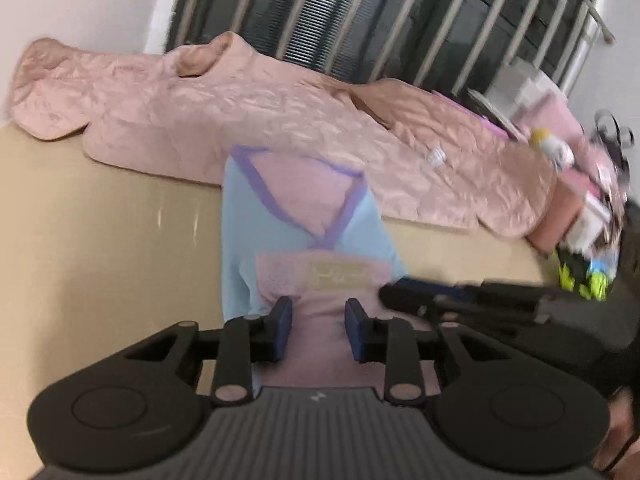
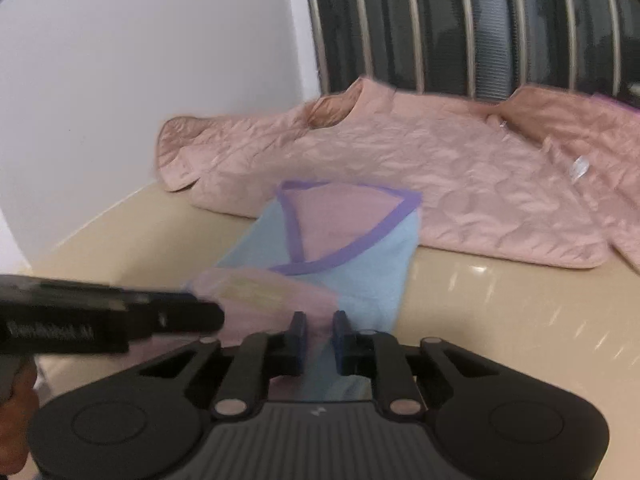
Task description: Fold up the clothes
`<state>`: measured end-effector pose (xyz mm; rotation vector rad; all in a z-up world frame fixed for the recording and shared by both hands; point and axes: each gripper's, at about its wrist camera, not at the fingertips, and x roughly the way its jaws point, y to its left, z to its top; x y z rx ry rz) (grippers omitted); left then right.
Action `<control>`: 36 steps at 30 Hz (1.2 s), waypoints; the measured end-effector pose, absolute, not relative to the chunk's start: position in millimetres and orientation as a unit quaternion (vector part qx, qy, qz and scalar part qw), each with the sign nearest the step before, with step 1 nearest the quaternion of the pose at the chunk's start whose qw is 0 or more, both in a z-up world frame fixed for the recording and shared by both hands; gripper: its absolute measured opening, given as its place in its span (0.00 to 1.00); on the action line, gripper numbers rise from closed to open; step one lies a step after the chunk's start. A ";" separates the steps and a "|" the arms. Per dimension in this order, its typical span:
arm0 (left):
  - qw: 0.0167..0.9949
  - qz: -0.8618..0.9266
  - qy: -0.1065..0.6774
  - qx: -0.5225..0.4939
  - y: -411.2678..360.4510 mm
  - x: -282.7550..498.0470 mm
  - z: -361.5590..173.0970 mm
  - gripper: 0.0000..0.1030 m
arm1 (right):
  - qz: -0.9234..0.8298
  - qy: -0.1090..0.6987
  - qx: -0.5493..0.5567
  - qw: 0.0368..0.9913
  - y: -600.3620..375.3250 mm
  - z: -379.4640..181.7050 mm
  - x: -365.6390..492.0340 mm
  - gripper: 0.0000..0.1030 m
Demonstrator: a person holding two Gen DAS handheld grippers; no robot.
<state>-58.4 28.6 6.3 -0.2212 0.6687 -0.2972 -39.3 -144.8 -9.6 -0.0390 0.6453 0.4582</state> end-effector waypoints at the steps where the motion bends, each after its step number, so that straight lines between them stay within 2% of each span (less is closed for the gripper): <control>1: 0.930 -0.148 0.321 -0.103 28.9 -60.7 4.7 0.29 | 0.219 0.311 -0.027 0.924 -144.8 -8.1 -43.8 0.14; 3: 0.927 -0.149 0.323 -0.118 33.6 -60.5 5.5 0.30 | 0.217 0.300 -0.048 0.928 -144.8 -4.1 -55.7 0.15; 5: 0.924 -0.150 0.321 -0.146 45.1 -64.6 10.4 0.32 | 0.225 0.280 -0.073 0.931 -147.2 1.6 -72.6 0.22; 7: 0.928 -0.157 0.302 -0.149 54.3 -70.1 18.2 0.44 | 0.259 0.254 -0.094 0.927 -151.8 7.5 -94.1 0.34; 8: 0.931 -0.161 0.294 -0.147 58.9 -73.1 21.5 0.46 | 0.287 0.239 -0.110 0.921 -153.2 10.0 -106.3 0.39; 9: 0.933 -0.164 0.292 -0.134 62.6 -76.6 22.7 0.49 | 0.306 0.228 -0.141 0.914 -150.2 9.4 -115.9 0.52; 11: 0.934 -0.163 0.296 -0.112 65.8 -80.1 24.1 0.48 | 0.341 0.207 -0.205 0.894 -143.2 7.3 -134.0 0.56; 17: 0.942 -0.169 0.280 -0.073 62.2 -94.1 37.9 0.50 | 0.331 0.171 -0.336 0.865 -112.7 -12.5 -137.6 0.53; 20: 0.950 -0.185 0.253 0.002 45.4 -110.6 39.2 0.53 | 0.328 0.156 -0.373 0.854 -107.0 -19.4 -136.6 0.51; 23: 0.945 -0.219 0.228 0.081 27.5 -127.9 35.7 0.54 | 0.336 0.159 -0.377 0.849 -104.7 -20.9 -131.1 0.39; 24: 0.940 -0.236 0.224 0.104 22.3 -133.2 32.7 0.55 | 0.339 0.170 -0.371 0.848 -104.4 -20.5 -126.5 0.25; 25: 0.937 -0.240 0.221 0.129 17.4 -137.4 28.8 0.60 | 0.344 0.179 -0.368 0.845 -103.9 -20.2 -123.5 0.20; 27: 0.928 -0.246 0.212 0.181 7.4 -145.6 20.9 0.64 | 0.348 0.183 -0.377 0.839 -103.2 -19.7 -120.4 0.18; 28: 0.923 -0.245 0.204 0.215 2.1 -149.3 16.6 0.64 | 0.351 0.184 -0.384 0.834 -103.6 -20.5 -120.0 0.13; 31: 0.903 -0.244 0.179 0.303 -13.0 -158.9 5.2 0.64 | 0.365 0.189 -0.377 0.830 -105.8 -19.1 -121.0 0.10; 36: 0.890 -0.261 0.175 0.332 -19.1 -161.0 -2.9 0.64 | 0.389 0.199 -0.345 0.830 -116.2 -11.2 -128.7 0.08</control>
